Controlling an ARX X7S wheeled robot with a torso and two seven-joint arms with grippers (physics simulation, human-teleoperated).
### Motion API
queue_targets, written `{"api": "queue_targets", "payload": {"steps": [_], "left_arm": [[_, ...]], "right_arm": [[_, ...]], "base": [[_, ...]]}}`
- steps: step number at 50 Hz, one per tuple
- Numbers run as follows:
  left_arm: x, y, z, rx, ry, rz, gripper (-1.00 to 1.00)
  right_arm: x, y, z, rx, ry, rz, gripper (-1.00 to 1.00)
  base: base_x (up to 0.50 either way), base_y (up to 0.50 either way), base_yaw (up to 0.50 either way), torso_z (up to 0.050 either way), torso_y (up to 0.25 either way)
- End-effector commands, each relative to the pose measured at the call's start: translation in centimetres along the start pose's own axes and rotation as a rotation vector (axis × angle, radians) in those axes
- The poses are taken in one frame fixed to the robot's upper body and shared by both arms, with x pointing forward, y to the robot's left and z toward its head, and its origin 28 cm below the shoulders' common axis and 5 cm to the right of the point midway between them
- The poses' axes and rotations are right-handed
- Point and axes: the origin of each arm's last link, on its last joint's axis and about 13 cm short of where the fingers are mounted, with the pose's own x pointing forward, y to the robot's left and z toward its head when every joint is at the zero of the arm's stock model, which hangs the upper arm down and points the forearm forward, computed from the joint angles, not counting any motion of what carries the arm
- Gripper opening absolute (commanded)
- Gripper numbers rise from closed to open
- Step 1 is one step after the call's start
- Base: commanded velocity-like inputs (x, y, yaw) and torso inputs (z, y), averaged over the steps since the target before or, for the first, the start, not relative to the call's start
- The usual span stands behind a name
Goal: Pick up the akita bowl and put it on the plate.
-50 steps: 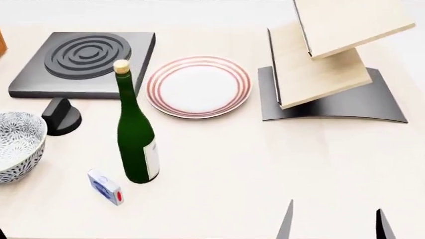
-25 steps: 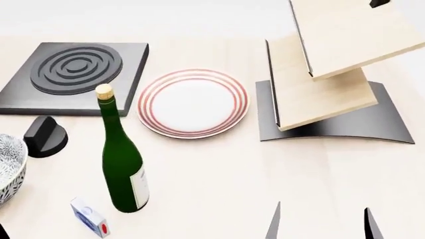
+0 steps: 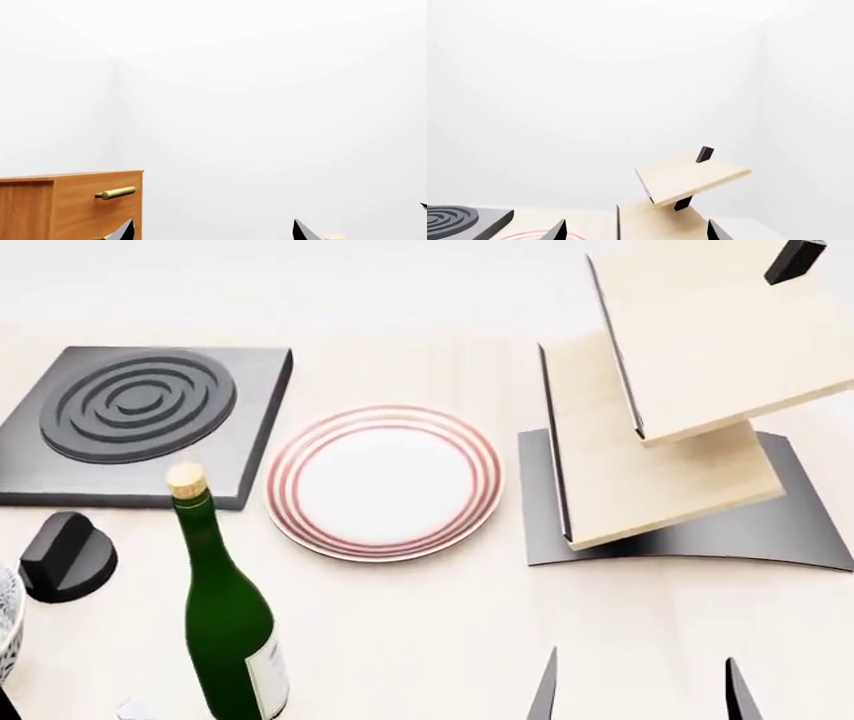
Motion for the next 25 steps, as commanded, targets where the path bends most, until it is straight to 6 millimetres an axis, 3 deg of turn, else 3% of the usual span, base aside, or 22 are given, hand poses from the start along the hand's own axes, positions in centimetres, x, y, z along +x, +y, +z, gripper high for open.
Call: {"api": "queue_targets", "payload": {"steps": [1,25], "left_arm": [[-0.04,-0.01,-0.01,0.001,0.0,0.001,1.0],[-0.05,-0.01,0.03,0.0,-0.001,0.0,1.0]], "right_arm": [[-0.03,0.03,-0.01,0.007,-0.001,0.002,1.0],[0.02,0.06,-0.17,-0.007,0.004,-0.004,1.0]], "base": [[0.23,0.04,0.0,0.0,0.0],[0.23,0.12,0.0,0.0,0.0]]}}
